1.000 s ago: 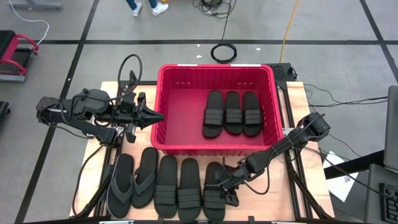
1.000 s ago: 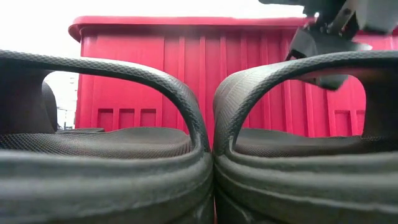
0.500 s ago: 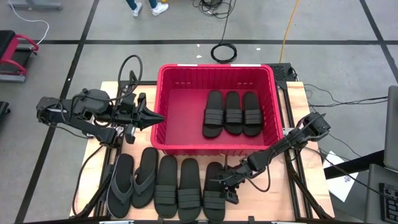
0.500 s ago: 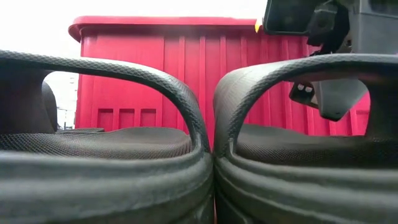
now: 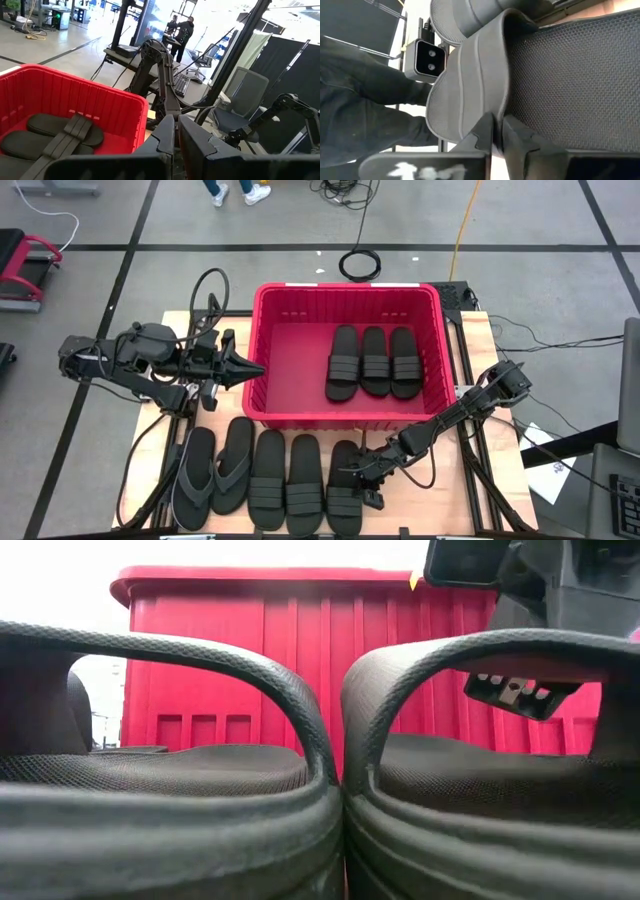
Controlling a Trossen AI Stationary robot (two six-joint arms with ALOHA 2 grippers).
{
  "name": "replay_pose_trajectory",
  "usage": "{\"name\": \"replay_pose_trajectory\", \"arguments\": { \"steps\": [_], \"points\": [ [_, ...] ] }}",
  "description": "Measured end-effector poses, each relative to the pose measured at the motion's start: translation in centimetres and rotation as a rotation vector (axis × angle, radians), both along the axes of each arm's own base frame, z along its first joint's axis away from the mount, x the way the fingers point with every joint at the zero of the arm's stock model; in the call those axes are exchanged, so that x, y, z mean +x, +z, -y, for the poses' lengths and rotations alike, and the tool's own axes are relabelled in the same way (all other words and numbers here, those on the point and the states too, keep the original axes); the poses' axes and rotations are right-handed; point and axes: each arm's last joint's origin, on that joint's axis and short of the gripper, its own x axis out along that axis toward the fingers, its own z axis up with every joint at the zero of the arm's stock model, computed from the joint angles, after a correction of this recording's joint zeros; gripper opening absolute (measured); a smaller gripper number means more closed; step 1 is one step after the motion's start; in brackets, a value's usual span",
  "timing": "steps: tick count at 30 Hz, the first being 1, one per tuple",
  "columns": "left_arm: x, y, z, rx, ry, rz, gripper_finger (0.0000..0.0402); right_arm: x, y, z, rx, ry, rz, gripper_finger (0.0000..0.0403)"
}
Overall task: Pick and place slides into bin
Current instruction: Put the black slide into the red container
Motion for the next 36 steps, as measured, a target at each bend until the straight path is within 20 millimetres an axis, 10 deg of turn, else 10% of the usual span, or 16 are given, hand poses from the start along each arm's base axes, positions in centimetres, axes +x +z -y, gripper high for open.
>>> {"name": "replay_pose_trajectory", "arguments": {
  "steps": [36],
  "points": [
    [-0.1,-0.8,0.0,-0.069,0.006,-0.095,0.0021,-4.1,16.2,1.1,0.167,0.157,0.534,0.0003]
  ]
}}
